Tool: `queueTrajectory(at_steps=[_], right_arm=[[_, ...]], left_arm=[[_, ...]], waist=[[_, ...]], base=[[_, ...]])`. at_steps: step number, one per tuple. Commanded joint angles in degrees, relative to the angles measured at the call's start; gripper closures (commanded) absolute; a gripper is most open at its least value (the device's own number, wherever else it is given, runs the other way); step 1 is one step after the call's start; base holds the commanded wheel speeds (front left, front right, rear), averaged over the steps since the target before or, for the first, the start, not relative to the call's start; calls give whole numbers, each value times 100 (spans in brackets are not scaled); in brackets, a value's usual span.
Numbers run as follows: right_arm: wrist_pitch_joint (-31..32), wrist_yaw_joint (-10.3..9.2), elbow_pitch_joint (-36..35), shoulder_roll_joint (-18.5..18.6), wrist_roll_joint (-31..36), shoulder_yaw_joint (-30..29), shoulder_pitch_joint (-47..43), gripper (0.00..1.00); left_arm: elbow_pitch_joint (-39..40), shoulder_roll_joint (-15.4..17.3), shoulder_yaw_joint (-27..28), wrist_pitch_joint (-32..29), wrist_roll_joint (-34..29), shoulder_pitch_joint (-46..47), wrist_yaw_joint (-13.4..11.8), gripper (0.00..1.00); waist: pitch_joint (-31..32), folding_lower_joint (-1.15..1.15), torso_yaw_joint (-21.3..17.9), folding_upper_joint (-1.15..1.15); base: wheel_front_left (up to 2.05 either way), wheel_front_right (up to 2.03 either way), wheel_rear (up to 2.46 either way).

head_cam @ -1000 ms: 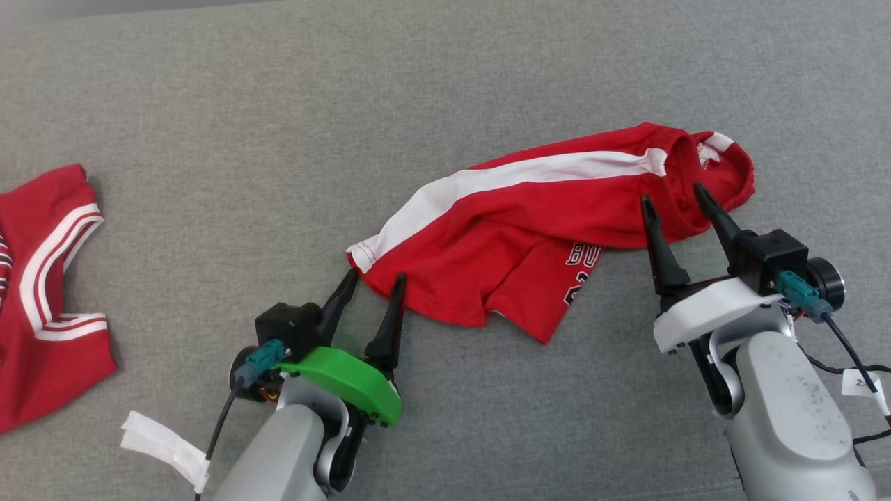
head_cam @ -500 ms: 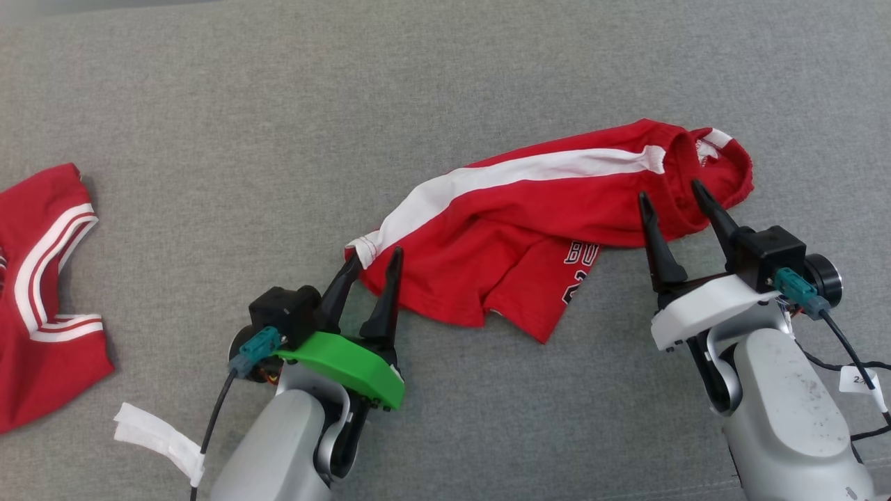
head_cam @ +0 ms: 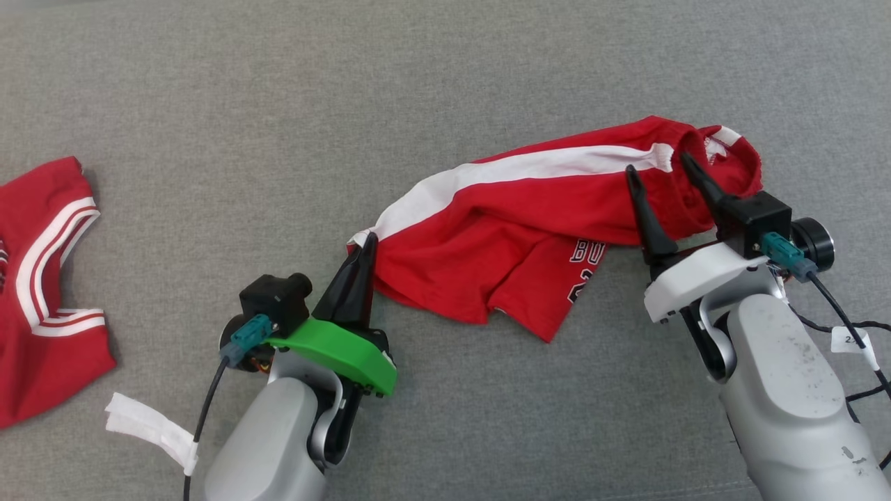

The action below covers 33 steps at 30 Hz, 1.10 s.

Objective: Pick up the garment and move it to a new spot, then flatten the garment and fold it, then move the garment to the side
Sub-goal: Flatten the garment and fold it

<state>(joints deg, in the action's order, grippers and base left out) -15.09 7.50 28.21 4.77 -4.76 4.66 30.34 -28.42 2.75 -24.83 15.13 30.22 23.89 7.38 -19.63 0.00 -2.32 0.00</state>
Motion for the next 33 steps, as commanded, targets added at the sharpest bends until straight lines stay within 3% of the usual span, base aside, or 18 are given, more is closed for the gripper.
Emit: queueTrajectory(at_steps=[1, 4, 6, 8, 9, 16, 25, 33], right_arm=[[-11, -3, 66, 52, -37, 14, 84, 0], [-11, -2, 173, 58, -83, 10, 184, 4], [-12, -2, 238, 59, -114, -17, 213, 44], [-11, -3, 338, 66, -144, -41, 230, 76], [-12, -2, 366, 63, -155, -54, 248, 100], [-12, -2, 432, 10, -243, -181, 214, 100], [-12, -2, -782, 10, -859, -150, 30, 100], [-12, -3, -1642, 536, -1931, 96, 293, 100]], left_arm=[[12, 31, -11, 4, -50, -51, 17, 100], [29, 31, -46, 4, -34, -91, 17, 100], [37, 31, -62, 4, -22, -91, 17, 100], [45, 31, -64, 4, 6, -109, 17, 100], [49, 31, -62, 4, 17, -122, 17, 100], [127, 31, 19, 4, -73, -190, 17, 100], [1035, 46, 675, 4, -655, -300, 18, 100], [1925, 760, 1061, 4, -971, 402, 17, 100]], waist=[[-5, 0, 23, 0], [-15, 0, 62, 0], [-20, 0, 91, 0], [-13, 0, 111, 0], [-7, 0, 118, 0], [109, 0, 112, 0], [643, 0, 36, 0], [1276, 0, 3, 0]], base=[[0, 0, 0], [0, 0, 0], [0, 0, 0], [0, 0, 0], [0, 0, 0], [0, 0, 0], [0, 0, 0], [0, 0, 0]])
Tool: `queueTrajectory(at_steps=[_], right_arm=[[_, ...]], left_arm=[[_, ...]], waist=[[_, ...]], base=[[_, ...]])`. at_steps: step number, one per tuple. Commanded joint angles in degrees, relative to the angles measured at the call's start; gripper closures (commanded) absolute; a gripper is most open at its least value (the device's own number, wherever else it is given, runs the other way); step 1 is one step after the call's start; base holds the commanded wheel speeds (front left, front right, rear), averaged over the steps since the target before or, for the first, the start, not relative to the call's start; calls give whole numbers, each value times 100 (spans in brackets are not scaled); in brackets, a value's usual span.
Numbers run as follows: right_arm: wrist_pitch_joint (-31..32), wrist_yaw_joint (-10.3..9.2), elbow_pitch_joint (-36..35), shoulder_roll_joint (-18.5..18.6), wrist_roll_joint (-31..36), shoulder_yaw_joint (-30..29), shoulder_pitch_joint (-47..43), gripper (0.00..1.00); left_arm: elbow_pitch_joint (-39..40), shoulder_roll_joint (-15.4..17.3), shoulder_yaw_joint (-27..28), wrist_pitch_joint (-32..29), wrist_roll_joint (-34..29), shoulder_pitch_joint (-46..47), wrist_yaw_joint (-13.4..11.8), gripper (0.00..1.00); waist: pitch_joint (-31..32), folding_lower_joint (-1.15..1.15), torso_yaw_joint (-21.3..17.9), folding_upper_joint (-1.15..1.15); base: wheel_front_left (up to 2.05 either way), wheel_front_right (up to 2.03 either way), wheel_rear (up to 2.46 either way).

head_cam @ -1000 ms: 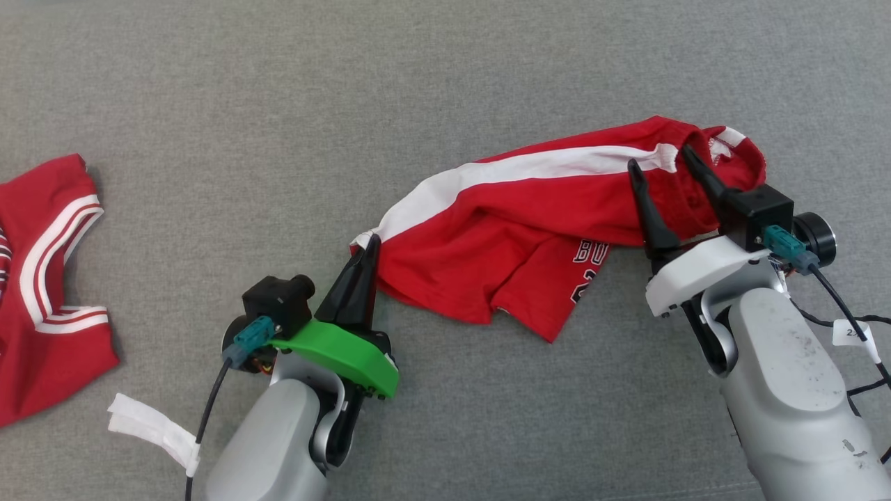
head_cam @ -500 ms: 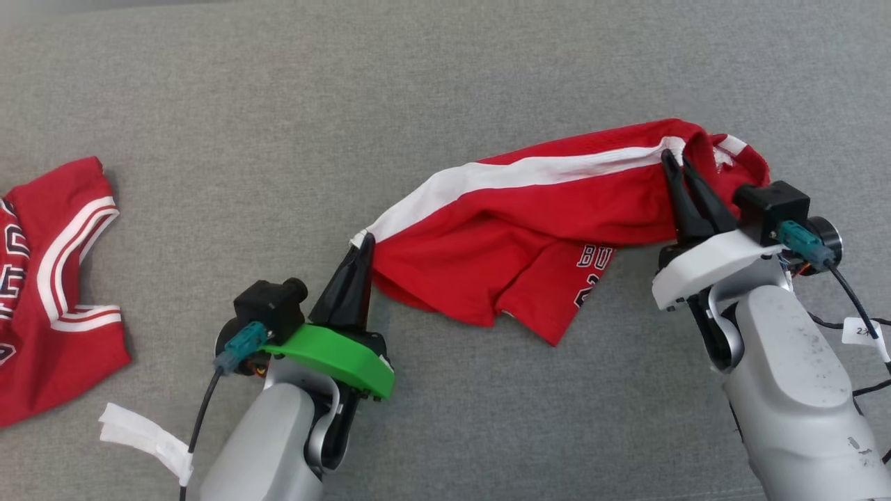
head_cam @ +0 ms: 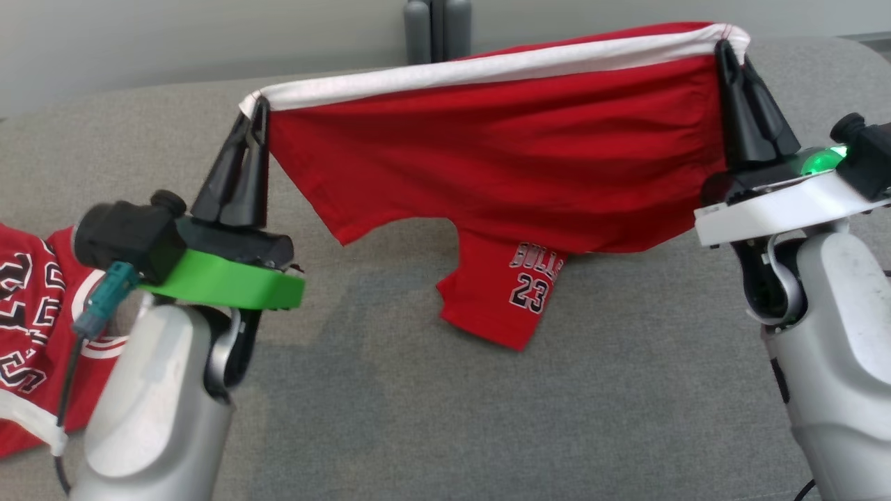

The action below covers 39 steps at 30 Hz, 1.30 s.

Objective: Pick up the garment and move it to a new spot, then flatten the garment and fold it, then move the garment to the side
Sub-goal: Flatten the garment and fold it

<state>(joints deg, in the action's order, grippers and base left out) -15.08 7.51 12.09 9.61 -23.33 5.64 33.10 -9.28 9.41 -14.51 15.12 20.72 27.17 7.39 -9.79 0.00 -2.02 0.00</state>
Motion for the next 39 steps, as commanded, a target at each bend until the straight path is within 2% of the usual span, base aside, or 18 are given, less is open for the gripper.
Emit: queueTrajectory(at_steps=[1, 4, 9, 12, 15, 20, 25, 29, 34, 39], right_arm=[[-13, -4, -97, 161, -264, 42, 82, 100], [165, -6, -255, 481, -746, 159, 297, 100], [879, -7, -398, 922, -1494, 356, 789, 100], [1289, -8, -304, 1049, -1728, 391, 1185, 100], [1620, -8, -16, 1021, -1819, 458, 1710, 100], [1614, -8, 582, 969, -1474, 704, 2721, 100], [946, -14, 1258, 912, -955, 887, 3758, 100], [300, -15, 1685, 924, -655, 1048, 4370, 100], [12, -14, 1793, 1025, -712, 1388, 4222, 100], [-13, -13, 1253, 1123, -982, 1613, 3121, 100]], left_arm=[[51, 229, 49, 5, 41, 208, 10, 100], [23, 608, -55, 4, 156, 560, 8, 100], [-218, 1153, -301, 4, 466, 1311, 3, 100], [-411, 1340, -396, -8, 635, 1857, 2, 100], [-690, 1412, -501, -57, 701, 2414, 2, 100], [-1375, 1388, -477, -80, 659, 3355, -14, 100], [-2104, 1335, -322, 0, 412, 4297, -125, 100], [-1791, 1251, 63, 10, 51, 4782, -232, 100], [-1044, 977, 465, 2, -340, 4286, -130, 100], [-471, 595, 902, 3, -373, 2849, -43, 100]], waist=[[357, 0, -36, 0], [448, 0, -50, 0], [296, 0, -66, 0], [51, 0, -61, 0], [-292, 0, -54, 0], [-939, 0, -36, 0], [-1448, 0, -36, 0], [-1669, 0, -8, 0], [-1686, 0, 56, 0], [-1508, 0, 115, 0]], base=[[0, 0, 0], [0, 0, 0], [0, 0, 0], [0, 0, 0], [0, 0, 0], [0, 0, 0], [0, 0, 0], [0, 0, 0], [0, 0, 0], [0, 0, 0]])
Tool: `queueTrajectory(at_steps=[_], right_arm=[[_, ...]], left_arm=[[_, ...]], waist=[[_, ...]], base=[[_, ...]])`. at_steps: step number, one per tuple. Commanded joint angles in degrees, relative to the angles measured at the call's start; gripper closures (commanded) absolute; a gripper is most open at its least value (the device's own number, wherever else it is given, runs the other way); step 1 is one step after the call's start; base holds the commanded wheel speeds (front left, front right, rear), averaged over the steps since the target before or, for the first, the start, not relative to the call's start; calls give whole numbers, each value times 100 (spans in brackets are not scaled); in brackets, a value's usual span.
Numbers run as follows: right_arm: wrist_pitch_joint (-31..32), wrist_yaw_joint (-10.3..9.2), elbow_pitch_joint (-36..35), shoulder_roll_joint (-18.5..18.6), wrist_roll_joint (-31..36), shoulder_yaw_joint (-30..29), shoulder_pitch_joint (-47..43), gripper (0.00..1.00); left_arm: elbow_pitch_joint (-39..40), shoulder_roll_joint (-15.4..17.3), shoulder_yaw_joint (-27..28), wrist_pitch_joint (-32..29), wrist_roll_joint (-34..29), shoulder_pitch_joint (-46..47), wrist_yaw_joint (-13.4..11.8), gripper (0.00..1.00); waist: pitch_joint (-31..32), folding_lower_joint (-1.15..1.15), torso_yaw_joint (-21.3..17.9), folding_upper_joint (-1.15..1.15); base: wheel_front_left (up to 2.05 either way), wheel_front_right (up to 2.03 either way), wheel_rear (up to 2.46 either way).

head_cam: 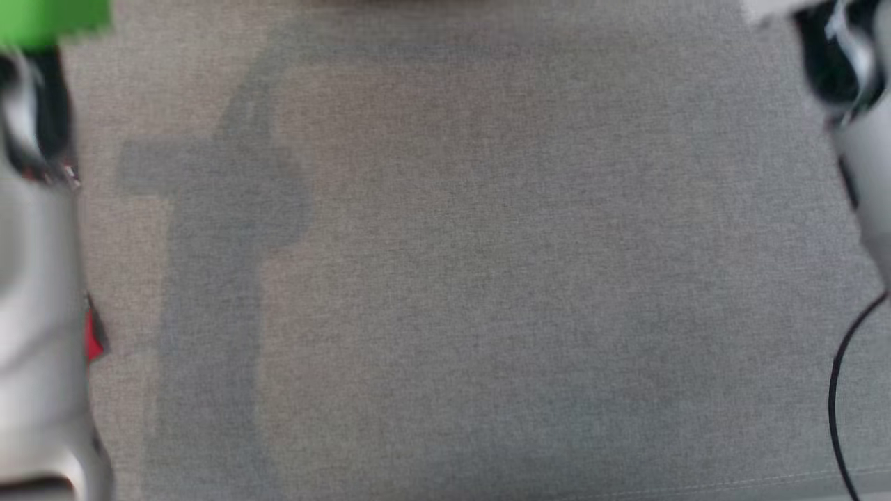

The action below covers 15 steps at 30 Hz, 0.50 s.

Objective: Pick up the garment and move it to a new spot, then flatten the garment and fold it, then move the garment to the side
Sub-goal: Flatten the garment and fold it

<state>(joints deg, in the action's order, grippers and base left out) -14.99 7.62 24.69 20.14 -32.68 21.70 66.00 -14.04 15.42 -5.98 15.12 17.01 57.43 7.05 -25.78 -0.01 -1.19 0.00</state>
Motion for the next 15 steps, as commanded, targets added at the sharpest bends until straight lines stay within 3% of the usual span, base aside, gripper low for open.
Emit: queueTrajectory(at_steps=[1, 9, 15], right_arm=[[-24, -24, -163, 65, -107, 35, -521, 100], [-27, -24, -983, -38, -429, 88, -2924, 100], [-27, -23, -1298, -203, -486, -13, -4237, 100]], left_arm=[[105, -93, 164, 3, -21, -573, 6, 100], [268, -873, 699, 4, -7, -3324, 35, 100], [177, -1062, 669, 4, 34, -4564, 38, 100]], waist=[[148, 1, 35, 0], [726, 1, 72, 0], [1250, 1, 107, 0]], base=[[0, 0, 0], [0, 0, 0], [0, 0, 0]])
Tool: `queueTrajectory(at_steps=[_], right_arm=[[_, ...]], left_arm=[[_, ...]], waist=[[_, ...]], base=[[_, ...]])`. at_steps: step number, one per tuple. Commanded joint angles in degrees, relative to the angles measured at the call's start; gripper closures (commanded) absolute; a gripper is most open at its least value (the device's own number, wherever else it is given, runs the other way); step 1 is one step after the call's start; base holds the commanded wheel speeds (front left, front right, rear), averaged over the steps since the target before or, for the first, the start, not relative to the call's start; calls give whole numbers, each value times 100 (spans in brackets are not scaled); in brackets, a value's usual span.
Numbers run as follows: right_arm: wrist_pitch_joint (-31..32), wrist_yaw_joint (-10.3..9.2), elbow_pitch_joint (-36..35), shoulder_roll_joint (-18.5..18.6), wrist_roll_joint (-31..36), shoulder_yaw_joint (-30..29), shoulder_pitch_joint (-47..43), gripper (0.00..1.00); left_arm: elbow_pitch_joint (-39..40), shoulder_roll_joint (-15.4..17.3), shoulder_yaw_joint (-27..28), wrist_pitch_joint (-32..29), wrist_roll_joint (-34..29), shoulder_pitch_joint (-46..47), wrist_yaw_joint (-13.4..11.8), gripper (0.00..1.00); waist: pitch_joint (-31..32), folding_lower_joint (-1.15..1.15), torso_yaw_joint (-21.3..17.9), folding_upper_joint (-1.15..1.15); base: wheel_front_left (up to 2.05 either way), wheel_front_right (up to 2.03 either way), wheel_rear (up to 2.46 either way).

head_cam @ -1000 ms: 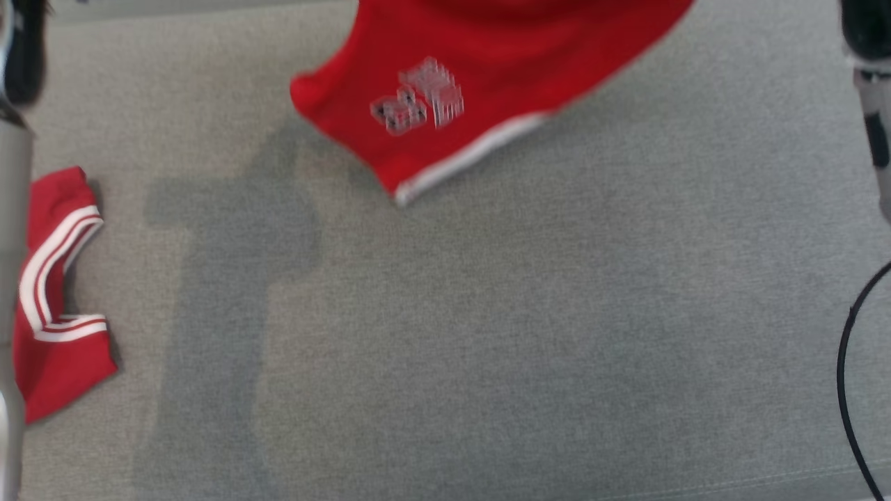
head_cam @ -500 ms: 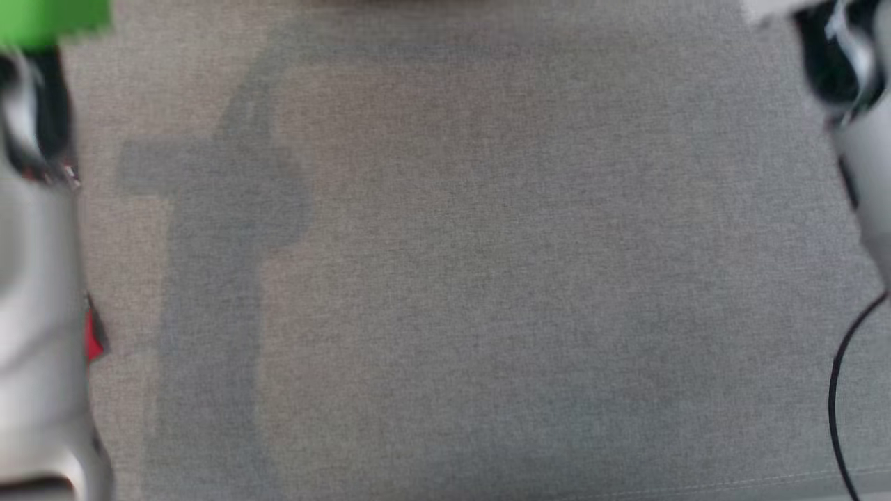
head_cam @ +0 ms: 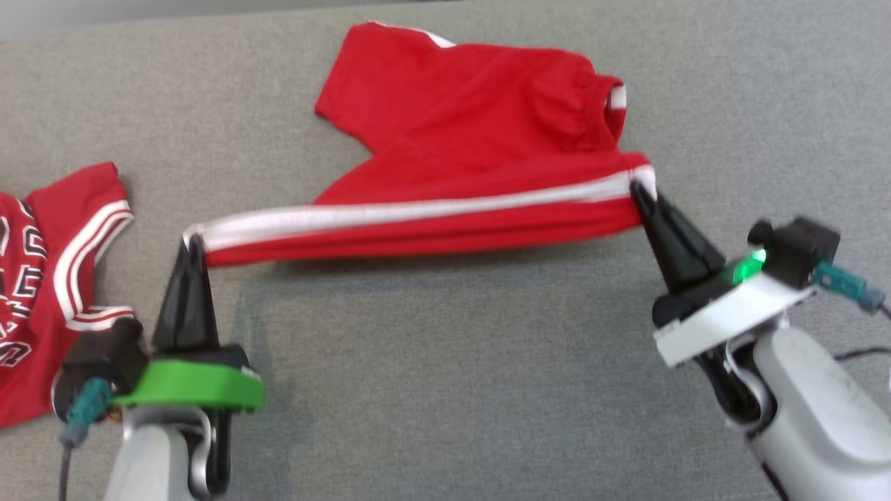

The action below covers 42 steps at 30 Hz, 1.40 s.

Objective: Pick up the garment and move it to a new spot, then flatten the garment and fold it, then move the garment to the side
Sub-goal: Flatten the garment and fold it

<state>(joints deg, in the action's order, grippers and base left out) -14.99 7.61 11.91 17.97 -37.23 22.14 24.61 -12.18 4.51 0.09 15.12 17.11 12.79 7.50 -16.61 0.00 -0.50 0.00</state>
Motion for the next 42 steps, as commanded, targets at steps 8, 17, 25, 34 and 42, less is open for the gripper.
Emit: queueTrajectory(at_steps=[8, 17, 25, 34, 42], right_arm=[[-28, -22, -188, -119, -100, -61, -1475, 100], [-28, -19, -357, -236, -126, -74, -2224, 100], [-28, -15, -548, -666, -193, -490, -1556, 100], [-27, -15, -353, -1169, -306, -604, -517, 100], [-27, -15, -277, -1444, -232, -627, -28, 100]], left_arm=[[-1, -100, 108, 4, -25, -1184, -9, 100], [118, -139, -20, 4, -98, -1268, -9, 100], [-110, 255, -833, 4, -51, 231, -8, 100], [-1080, 840, -1788, 4, 209, 2317, -7, 100], [-1922, 1087, -2135, 4, 334, 3456, -7, 100]], waist=[[976, 0, 45, 0], [1006, 0, -122, 0], [240, 0, -471, 0], [-766, 0, -1001, 0], [-1292, 0, -1339, 0]], base=[[0, 0, 0], [0, 0, 0], [0, 0, 0], [0, 0, 0], [0, 0, 0]])
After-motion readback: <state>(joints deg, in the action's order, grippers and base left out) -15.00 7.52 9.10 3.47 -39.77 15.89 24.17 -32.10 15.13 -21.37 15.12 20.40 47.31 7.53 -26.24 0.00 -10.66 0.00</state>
